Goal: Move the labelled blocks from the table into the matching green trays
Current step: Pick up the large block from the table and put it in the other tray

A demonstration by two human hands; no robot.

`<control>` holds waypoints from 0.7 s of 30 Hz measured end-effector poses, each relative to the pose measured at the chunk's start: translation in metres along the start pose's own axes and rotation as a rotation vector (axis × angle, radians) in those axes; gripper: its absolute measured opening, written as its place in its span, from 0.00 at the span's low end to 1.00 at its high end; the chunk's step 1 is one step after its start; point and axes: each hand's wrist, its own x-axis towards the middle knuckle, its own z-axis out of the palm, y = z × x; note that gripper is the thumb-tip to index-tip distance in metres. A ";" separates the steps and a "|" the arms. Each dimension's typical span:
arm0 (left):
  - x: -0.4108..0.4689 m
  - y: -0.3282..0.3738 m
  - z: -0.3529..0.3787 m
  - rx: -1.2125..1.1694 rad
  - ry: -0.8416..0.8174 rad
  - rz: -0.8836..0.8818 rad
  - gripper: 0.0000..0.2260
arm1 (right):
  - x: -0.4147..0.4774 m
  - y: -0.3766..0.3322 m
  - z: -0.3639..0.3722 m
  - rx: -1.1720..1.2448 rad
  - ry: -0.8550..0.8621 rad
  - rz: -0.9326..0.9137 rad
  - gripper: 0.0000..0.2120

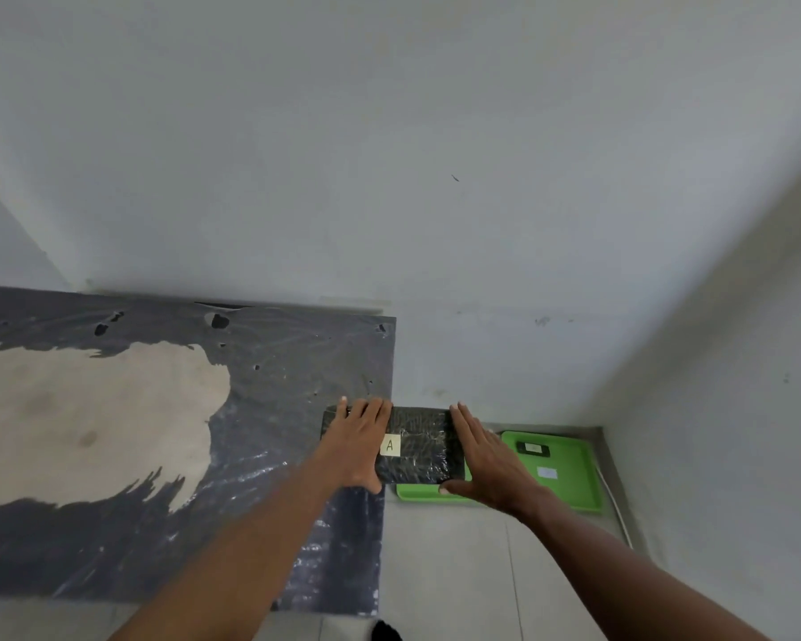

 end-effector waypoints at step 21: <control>0.030 0.188 -0.004 -0.026 0.098 0.205 0.52 | -0.133 0.111 -0.006 -0.277 0.021 0.156 0.63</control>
